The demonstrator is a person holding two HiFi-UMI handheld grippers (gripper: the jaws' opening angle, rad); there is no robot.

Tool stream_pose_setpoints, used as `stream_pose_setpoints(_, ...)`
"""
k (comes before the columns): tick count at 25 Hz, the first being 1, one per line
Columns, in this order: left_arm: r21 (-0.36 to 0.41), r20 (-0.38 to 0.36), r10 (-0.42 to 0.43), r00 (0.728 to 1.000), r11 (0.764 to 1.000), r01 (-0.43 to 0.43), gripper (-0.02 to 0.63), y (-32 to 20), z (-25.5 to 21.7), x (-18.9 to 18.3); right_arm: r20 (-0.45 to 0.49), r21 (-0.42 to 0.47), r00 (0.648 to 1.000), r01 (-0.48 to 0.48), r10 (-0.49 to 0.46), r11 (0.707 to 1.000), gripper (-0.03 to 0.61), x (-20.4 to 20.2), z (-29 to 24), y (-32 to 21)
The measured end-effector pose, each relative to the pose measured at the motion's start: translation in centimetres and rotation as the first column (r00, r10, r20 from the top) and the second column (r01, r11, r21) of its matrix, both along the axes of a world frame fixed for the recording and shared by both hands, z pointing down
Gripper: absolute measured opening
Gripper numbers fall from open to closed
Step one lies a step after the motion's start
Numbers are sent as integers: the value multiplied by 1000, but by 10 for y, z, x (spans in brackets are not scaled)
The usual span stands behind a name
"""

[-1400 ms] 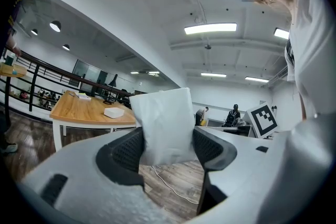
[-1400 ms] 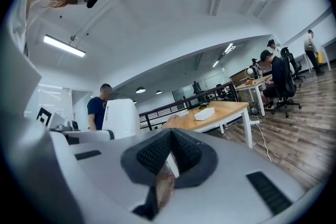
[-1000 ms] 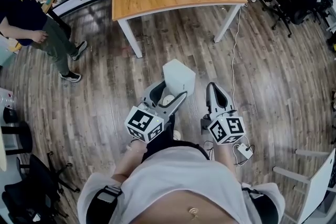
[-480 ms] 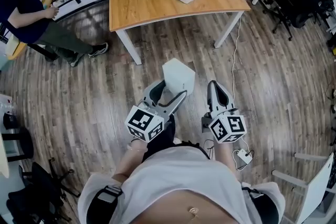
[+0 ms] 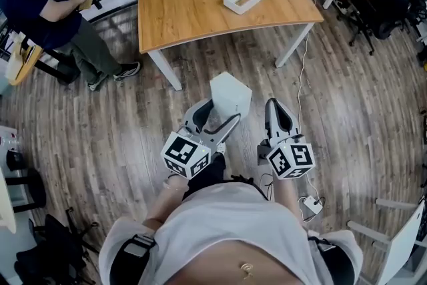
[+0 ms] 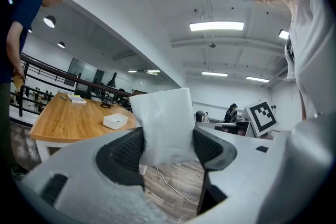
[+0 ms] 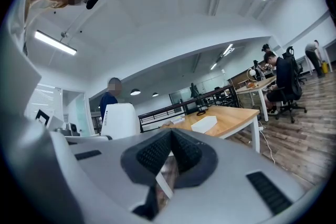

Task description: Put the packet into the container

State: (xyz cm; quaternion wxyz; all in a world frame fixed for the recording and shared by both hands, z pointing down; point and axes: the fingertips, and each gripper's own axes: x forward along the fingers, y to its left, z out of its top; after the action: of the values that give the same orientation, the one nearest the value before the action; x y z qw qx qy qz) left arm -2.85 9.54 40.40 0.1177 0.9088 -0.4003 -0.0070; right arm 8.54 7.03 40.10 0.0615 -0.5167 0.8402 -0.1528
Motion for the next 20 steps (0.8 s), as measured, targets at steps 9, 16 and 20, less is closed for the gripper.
stream_pose_setpoints(9, 11, -1, 10, 1000, 1000, -10, 295, -50, -2, -11, 6, 5, 1000, 2, -2, 1000, 11, -17, -2, -48)
stream_pose_setpoints(16, 23, -9, 30, 1000, 999, -30, 295, -74, -1, -15, 12, -1, 1000, -19, 19, 1000, 11, -19, 2, -72)
stream_pose_setpoints(20, 26, -15, 38, 999, 999, -37, 294, -85, -1, -20, 5, -1, 999, -33, 33, 999, 11, -23, 4, -85)
